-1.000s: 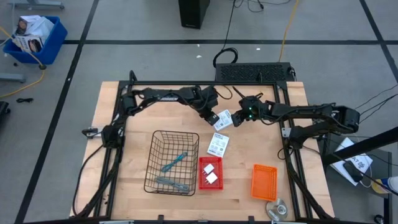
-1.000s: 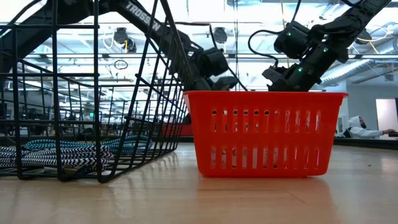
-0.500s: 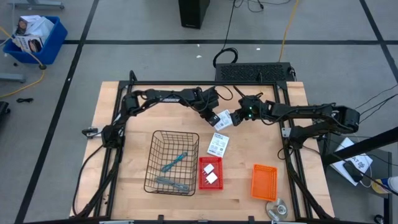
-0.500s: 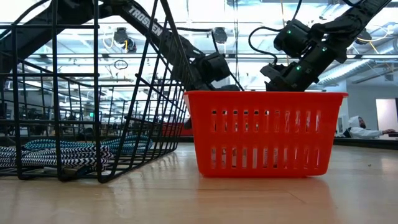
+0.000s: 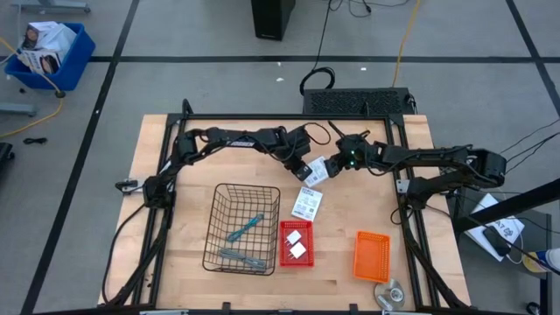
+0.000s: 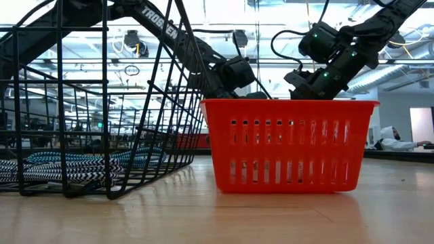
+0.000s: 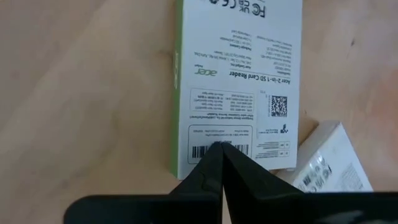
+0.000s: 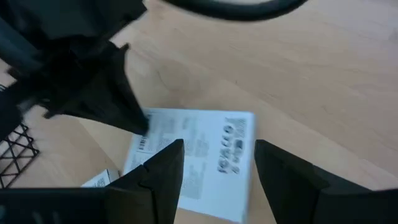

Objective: Pick and place items into bin
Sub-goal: Put the top card reader box into the orange basket

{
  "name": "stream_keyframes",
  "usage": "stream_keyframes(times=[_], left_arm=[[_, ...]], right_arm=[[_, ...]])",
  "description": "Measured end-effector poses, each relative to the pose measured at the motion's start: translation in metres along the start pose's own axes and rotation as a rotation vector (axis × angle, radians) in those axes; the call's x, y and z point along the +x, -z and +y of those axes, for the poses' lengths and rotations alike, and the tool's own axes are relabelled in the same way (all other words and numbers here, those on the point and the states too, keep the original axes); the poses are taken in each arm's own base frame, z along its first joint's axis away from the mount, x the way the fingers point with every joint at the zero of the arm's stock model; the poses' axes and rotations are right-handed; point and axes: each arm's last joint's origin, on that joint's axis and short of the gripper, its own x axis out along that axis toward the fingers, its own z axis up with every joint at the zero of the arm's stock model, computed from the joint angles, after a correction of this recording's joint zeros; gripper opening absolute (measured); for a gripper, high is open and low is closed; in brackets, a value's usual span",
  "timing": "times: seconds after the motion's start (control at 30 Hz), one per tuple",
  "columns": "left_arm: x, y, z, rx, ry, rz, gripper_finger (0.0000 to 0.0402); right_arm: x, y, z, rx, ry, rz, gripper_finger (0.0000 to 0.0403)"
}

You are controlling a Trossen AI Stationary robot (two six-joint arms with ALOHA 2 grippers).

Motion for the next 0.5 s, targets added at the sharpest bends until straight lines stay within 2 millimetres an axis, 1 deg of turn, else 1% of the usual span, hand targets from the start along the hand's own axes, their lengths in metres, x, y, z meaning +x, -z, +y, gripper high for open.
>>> stream_keyframes(times=[0.07, 0.23, 0.37, 0.5], left_arm=[[0.001, 0.001, -0.004, 0.012, 0.004, 0.005, 0.0007], [0.002, 0.006, -0.006, 0.004, 0.0, 0.048, 0.0004], [0.002, 0.006, -0.007, 0.014, 0.0, 0.039, 0.0005], [0.002, 0.005, -0.007, 0.016, 0.006, 0.03, 0.0006]], right_arm=[[0.0, 0.002, -0.002, 0.027, 0.019, 0.028, 0.0189], [0.0, 0.01, -0.021, 0.118, 0.149, 0.138, 0.0189], [0.009, 0.009, -0.023, 0.132, 0.12, 0.158, 0.0189], [0.026, 0.017, -0.024, 0.168, 0.074, 0.251, 0.0184]])
